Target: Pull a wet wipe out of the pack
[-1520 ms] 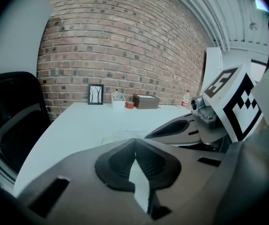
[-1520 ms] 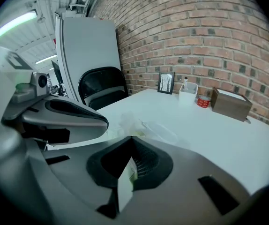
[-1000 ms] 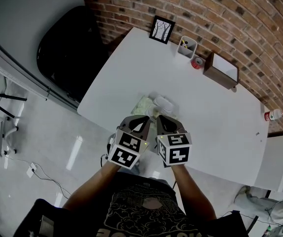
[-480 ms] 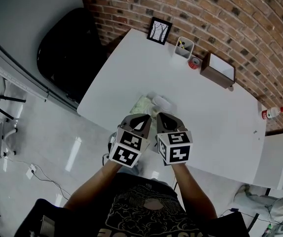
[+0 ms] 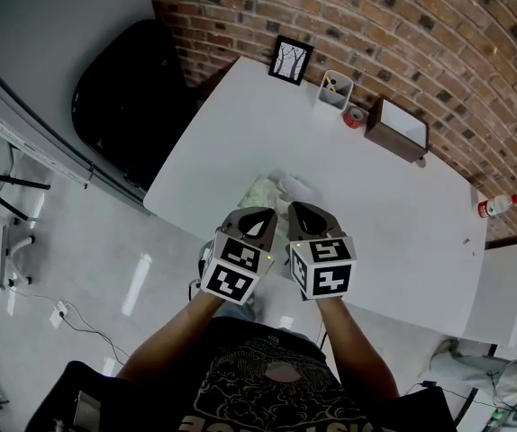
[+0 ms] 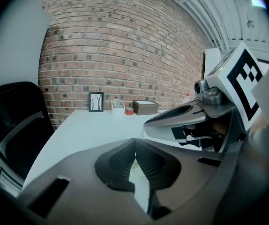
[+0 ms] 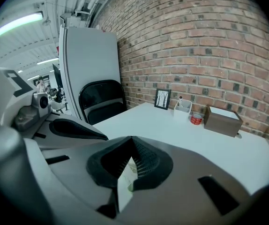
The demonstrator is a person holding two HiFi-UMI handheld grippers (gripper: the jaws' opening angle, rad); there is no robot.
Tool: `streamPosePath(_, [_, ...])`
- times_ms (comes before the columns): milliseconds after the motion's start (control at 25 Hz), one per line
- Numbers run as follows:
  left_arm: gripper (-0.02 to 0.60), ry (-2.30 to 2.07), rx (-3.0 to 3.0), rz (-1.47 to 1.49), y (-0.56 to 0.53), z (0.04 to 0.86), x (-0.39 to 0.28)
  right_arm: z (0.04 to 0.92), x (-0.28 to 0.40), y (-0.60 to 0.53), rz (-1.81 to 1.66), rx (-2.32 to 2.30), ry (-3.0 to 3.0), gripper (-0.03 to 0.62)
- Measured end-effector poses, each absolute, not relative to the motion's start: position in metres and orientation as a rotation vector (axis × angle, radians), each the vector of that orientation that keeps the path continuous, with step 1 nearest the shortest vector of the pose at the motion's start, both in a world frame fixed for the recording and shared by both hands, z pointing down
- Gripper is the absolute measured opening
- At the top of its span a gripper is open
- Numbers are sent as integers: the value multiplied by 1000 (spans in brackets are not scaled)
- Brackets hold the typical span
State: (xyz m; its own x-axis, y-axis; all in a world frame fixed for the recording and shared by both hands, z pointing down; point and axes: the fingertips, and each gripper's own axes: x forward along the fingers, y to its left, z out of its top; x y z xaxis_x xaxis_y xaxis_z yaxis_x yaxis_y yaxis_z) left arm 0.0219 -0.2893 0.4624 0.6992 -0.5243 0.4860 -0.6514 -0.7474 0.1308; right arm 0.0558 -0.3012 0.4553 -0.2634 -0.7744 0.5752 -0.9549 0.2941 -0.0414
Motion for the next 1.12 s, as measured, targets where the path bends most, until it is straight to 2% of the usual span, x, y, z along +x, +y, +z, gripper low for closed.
streamPosePath(1120, [14, -1056, 2618, 597, -268, 437, 12, 406, 57, -284, 450, 1584, -2234, 15])
